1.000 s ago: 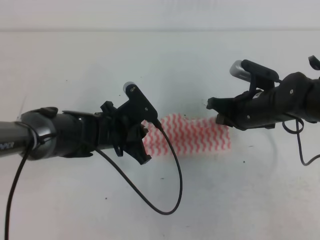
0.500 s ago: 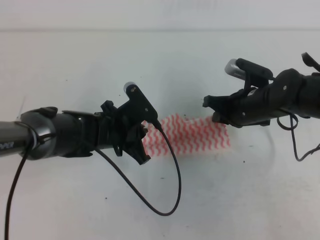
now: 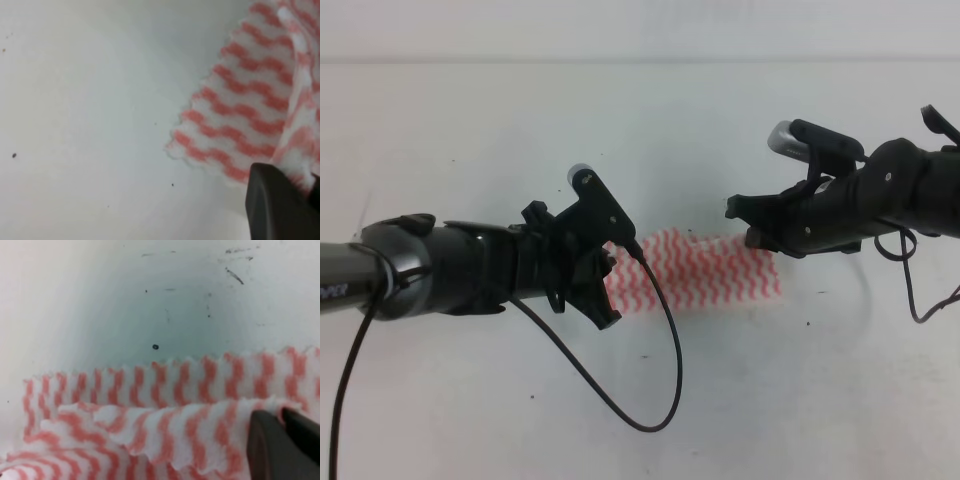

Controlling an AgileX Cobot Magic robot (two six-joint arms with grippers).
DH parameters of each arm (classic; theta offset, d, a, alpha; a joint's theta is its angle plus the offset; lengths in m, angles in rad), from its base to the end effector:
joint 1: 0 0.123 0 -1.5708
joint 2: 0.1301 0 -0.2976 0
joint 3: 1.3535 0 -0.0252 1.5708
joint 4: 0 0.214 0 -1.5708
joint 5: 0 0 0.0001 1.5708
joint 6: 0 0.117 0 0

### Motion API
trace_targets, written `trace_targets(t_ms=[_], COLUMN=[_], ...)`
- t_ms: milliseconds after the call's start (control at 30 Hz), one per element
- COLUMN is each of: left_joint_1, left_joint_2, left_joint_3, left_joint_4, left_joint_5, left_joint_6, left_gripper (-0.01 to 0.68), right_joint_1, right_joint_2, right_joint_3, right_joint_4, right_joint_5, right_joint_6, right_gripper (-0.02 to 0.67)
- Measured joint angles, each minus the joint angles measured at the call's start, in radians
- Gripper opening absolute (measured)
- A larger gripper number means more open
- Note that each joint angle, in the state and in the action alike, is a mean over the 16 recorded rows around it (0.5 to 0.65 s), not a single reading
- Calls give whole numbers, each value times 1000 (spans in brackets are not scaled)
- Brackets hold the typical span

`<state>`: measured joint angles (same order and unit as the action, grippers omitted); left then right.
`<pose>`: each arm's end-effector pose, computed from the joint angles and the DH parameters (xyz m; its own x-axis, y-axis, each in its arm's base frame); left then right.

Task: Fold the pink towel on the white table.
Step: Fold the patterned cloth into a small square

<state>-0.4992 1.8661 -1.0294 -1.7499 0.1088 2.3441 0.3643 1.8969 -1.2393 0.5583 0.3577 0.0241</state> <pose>0.3305 -0.1946 0.1892 -0.1804 0.7314 -0.6577 0.7799 0.5138 0.3574 0.3644 0.1622 0.2074 -0.8536 0.2273 -0.4688 -0.0144 0.8892 0.4573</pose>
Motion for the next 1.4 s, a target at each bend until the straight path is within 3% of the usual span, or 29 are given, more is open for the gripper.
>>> trace_targets(t_ms=[1400], left_joint_1=[18], left_joint_2=[85], left_joint_3=[-70], left_joint_4=[1], left_joint_5=[5], left_joint_6=[1], left_gripper=[-4], right_joint_1=[-1], right_joint_2=[8], right_joint_3=[0], right_joint_4=[-5], right_joint_5=[-31], right_joint_6=[0], right_gripper=[-16])
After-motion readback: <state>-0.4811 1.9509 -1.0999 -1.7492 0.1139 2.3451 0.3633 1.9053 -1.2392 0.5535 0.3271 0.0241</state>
